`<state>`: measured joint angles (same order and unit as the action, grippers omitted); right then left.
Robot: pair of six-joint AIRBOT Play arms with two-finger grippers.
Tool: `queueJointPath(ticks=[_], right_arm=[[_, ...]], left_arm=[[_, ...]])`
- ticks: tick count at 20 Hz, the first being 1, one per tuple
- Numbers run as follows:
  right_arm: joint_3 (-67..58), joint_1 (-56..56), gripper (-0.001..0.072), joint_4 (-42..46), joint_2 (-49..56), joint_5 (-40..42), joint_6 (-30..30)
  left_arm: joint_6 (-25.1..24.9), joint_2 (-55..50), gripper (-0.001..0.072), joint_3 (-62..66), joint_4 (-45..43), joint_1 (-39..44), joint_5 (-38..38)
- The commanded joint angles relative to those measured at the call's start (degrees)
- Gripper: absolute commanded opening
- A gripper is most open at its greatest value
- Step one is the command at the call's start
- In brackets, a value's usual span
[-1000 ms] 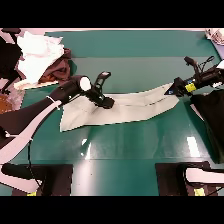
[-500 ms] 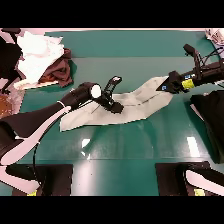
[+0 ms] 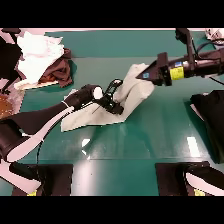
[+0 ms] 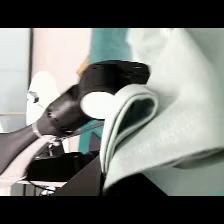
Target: Fold the shirts.
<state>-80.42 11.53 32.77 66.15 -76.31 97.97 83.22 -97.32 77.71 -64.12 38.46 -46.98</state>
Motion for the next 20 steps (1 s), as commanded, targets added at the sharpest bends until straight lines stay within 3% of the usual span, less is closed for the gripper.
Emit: queueJointPath(ticks=[1, 5, 9, 12, 15, 20], right_arm=[[-6.51, 5.16, 0.0015, -0.92, 3.98, -0.59, 2.80], [-10.34, 7.52, 0.0015, 6.08, 9.29, -7.43, 3.78], [-10.12, 6.58, 0.0015, 11.45, 9.25, -8.52, 3.76], [-10.12, 6.43, 0.0015, 11.93, 9.05, -7.26, 3.80], [-10.08, 9.33, 0.0015, 12.02, 10.32, -0.52, 5.81], [-10.08, 22.12, 0.0016, 11.85, 18.56, 16.37, 7.63]], left_arm=[[-0.31, -0.11, 0.0039, 0.24, 0.04, 0.00, -1.07], [-0.28, 0.98, 0.0040, 3.63, -0.20, -0.79, -7.96], [1.66, 6.93, 0.0040, 8.57, -1.77, -5.22, -18.47], [3.37, 15.41, 0.0039, 9.66, -11.32, -10.78, -27.02], [8.48, 23.56, 0.0039, 9.66, -22.97, -17.11, -31.95], [9.79, 32.63, 0.0039, 9.66, -24.48, -24.61, -34.12]])
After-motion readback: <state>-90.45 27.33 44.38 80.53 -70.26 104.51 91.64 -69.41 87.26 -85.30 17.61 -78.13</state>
